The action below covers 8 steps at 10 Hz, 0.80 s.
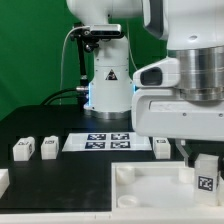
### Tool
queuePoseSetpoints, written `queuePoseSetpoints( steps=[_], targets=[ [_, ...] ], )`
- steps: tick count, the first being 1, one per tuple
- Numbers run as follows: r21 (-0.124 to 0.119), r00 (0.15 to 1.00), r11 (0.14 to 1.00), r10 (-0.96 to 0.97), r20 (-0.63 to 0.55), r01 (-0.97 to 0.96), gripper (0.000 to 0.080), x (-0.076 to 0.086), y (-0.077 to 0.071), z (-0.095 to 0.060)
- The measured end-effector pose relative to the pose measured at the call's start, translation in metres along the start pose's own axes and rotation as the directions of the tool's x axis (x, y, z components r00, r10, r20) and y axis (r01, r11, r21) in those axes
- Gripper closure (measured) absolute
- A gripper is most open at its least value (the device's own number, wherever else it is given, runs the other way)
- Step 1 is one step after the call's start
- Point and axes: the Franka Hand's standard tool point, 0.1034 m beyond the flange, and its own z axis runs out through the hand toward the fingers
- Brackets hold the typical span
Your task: Assemble one leg
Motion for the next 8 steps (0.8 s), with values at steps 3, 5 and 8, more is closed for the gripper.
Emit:
queuePoseSetpoints(
  steps=[3,5,8],
  targets=[
    [0.016,0.838,0.839,0.542,0.061,-0.544,0.0506,0.0004,0.0028,0.0],
    [-0.03,0.664,0.667,0.744,0.076,-0.745,0.0506,-0.0039,-0.0032,0.0008],
    [-0.033,0.641,0.644,0.764,0.076,-0.764,0.0432,-0.0052,-0.0037,0.0016]
  ],
)
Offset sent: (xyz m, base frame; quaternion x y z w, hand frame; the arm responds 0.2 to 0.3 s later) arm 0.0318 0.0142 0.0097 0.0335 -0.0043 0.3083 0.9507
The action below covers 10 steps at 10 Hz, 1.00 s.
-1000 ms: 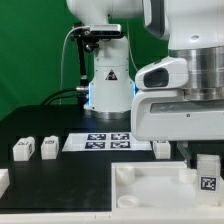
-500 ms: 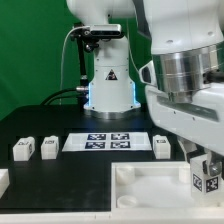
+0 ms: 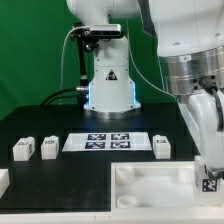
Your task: Assemble one leg
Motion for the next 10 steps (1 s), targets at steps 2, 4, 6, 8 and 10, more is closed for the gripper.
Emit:
queuePoseSetpoints(
  steps=[2,4,6,8,10],
  targets=[
    [-0.008,0.977,0.977,-0.214,-0.019,0.214,0.0241,-0.0021,0.004,0.0053],
    [-0.023,0.835,0.835,-0.55,-0.032,0.549,0.0154,-0.0062,0.0079,0.0105],
    [-0.03,0.707,0.708,-0.707,-0.028,0.706,0.0154,-0.0053,0.0077,0.0103],
    [-0.041,0.559,0.56,-0.828,-0.026,0.827,0.0151,-0.0041,0.0076,0.0098],
    [-0.108,0.127,0.129,-0.992,-0.027,0.986,0.0151,0.0007,0.0041,0.0047]
  ],
)
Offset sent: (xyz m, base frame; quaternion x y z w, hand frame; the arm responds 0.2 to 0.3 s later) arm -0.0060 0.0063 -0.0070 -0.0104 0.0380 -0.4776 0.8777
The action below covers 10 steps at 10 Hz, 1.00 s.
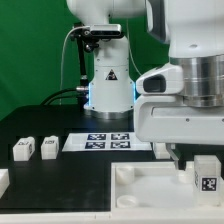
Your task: Assemble one leg
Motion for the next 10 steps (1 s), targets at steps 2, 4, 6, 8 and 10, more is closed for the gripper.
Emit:
queuePoseSetpoints(
  steps=[2,4,6,8,10],
  targets=[
    [0.0,0.988,0.989,-0.146,-0.045,0.146,0.0151,0.0047,-0.004,0.0002],
    [0.0,0.989,0.99,-0.14,-0.041,0.14,0.0251,0.0043,-0.0028,0.0007],
    [0.009,0.999,1.0,0.016,-0.039,-0.016,0.0451,0.0039,-0.0029,0.0013],
    [0.014,0.98,0.981,0.195,-0.038,-0.195,0.0501,0.005,0.0003,0.0011],
    [0.024,0.932,0.932,0.362,-0.031,-0.361,0.0501,0.0054,0.0021,0.0012]
  ],
)
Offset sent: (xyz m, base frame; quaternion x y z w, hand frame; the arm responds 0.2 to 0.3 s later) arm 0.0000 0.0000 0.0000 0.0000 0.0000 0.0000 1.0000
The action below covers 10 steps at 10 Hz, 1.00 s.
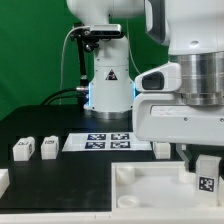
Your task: Assemble one leg
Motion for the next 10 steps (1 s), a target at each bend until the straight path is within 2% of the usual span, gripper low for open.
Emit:
queuePoseSetpoints(
  steps=[2,3,4,5,7,10],
  targets=[
    [0.012,0.93,0.931,0.365,0.03,-0.366,0.0501,0.003,0.0037,-0.0002],
    [0.007,0.821,0.822,0.568,0.058,-0.569,0.0501,0.0021,0.0051,-0.0004],
    [-0.005,0.723,0.725,0.687,0.078,-0.689,0.0501,0.0016,0.0047,-0.0005],
    [-0.018,0.56,0.564,0.824,0.086,-0.826,0.0501,0.0005,0.0047,-0.0002],
    [-0.044,0.339,0.344,0.936,0.092,-0.938,0.0502,0.0,0.0053,-0.0006],
    [-0.056,0.131,0.135,0.989,0.074,-0.989,0.0502,-0.0001,0.0039,-0.0016]
  ],
)
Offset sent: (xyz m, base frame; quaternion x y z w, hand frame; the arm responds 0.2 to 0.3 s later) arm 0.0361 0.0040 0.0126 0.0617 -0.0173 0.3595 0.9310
